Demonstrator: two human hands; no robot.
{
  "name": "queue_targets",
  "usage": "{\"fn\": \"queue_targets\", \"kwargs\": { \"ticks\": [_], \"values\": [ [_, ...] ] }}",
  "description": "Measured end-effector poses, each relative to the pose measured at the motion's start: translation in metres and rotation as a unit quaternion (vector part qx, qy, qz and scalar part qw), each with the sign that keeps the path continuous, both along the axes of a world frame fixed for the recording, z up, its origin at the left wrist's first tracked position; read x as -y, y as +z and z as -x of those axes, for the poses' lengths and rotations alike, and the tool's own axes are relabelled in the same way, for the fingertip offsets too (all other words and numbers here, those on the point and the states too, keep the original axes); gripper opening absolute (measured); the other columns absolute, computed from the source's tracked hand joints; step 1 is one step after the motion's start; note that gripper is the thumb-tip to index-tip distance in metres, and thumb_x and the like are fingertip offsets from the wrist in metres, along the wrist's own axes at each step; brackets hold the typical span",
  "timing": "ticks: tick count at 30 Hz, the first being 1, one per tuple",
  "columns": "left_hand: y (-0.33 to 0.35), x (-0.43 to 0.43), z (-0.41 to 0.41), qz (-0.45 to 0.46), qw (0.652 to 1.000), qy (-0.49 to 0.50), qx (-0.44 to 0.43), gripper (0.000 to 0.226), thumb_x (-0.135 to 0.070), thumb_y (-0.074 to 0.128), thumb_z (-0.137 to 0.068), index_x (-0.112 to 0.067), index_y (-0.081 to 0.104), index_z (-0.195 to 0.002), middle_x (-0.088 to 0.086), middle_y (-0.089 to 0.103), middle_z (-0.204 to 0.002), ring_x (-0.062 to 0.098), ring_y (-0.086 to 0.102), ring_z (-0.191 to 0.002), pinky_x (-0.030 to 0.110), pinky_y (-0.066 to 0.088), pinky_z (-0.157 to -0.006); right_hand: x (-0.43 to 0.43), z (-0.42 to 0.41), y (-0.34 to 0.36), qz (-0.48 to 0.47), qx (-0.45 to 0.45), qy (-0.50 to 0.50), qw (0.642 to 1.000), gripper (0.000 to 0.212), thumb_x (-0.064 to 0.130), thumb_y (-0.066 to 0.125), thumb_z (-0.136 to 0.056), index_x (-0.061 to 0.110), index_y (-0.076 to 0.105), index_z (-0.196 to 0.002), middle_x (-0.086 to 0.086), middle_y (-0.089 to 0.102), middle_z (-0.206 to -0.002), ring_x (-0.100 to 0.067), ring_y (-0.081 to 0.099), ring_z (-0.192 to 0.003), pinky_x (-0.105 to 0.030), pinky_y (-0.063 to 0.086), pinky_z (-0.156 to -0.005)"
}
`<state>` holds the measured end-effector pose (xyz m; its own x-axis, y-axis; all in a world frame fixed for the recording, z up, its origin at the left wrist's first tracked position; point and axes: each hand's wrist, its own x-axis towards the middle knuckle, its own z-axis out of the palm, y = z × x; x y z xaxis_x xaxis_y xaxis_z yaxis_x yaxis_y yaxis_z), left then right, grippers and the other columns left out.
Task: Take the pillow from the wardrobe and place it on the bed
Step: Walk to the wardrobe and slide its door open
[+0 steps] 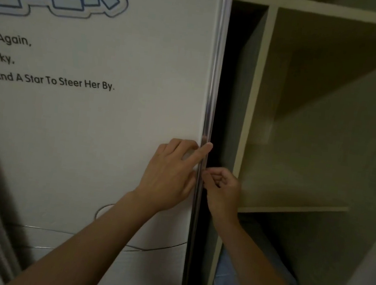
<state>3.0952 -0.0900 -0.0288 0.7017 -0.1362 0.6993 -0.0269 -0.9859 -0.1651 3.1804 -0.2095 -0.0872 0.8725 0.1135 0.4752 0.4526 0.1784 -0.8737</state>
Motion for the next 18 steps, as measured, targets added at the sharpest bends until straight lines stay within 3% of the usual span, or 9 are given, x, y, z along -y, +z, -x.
{"fn": "queue_targets", "kwargs": {
  "ticks": [5,18],
  "values": [
    [-0.001,-0.02,0.017,0.005,0.999,0.035,0.008,0.065,-0.03,0.056,-0.084,-0.019,0.039,-0.145,0.004,0.053,-0.125,0.024,0.049,-0.112,0.036,0.042,-0.085,-0.025,0.013,0.002,0.018,-0.015,0.037,0.999,0.004,0.015,0.07,-0.087,0.018,0.069,-0.085,-0.001,0.072,-0.081,-0.017,0.07,-0.078,-0.037,0.059,-0.073],
    [-0.003,-0.065,0.065,0.011,0.994,0.108,0.029,0.058,-0.041,0.048,-0.088,-0.021,0.042,-0.143,0.006,0.046,-0.138,0.025,0.046,-0.122,0.037,0.041,-0.093,-0.079,0.046,0.009,0.041,-0.049,0.122,0.99,0.012,0.014,0.075,-0.081,0.023,0.069,-0.086,0.001,0.073,-0.086,-0.009,0.07,-0.08,-0.03,0.06,-0.076]
  ]
}}
